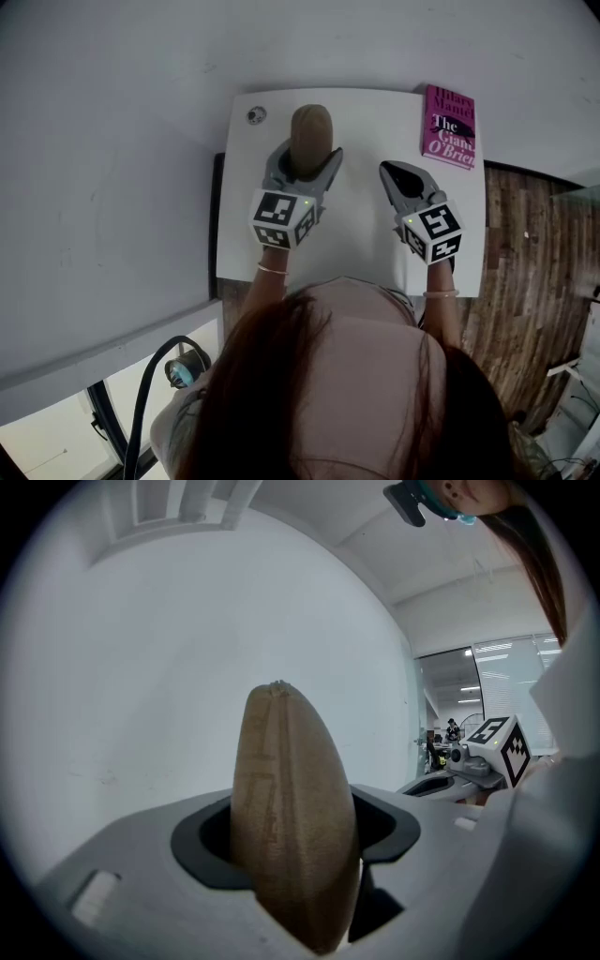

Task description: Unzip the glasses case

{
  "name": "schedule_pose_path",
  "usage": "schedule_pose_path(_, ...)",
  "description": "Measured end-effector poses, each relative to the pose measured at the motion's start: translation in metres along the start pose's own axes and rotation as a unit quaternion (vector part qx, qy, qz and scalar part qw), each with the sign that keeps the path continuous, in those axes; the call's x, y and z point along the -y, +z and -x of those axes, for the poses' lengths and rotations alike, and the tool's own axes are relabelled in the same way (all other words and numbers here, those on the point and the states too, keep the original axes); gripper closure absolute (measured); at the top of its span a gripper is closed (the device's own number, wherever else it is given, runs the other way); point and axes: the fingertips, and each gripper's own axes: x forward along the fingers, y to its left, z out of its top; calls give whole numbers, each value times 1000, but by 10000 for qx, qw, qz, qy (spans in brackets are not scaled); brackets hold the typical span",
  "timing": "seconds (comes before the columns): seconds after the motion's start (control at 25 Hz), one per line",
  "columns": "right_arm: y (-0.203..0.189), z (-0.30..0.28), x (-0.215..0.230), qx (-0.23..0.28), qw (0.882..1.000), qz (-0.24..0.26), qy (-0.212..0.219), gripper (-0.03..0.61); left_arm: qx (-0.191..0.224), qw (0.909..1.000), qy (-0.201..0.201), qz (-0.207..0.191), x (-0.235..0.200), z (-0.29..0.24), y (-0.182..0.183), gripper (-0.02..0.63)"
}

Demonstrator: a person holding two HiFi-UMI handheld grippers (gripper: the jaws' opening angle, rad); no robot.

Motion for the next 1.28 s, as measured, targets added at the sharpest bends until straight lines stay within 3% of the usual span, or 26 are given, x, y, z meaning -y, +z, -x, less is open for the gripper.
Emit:
schedule_pose_path(0.28, 10, 10, 3, 115, 9997, 46, -201, 575, 89, 9999, 29, -39, 0, 4, 5, 324)
schedule_pose_path(1.28, 42, 67, -16, 531, 9978, 298, -259, 575, 342, 9991, -15, -250, 43, 28, 25, 324)
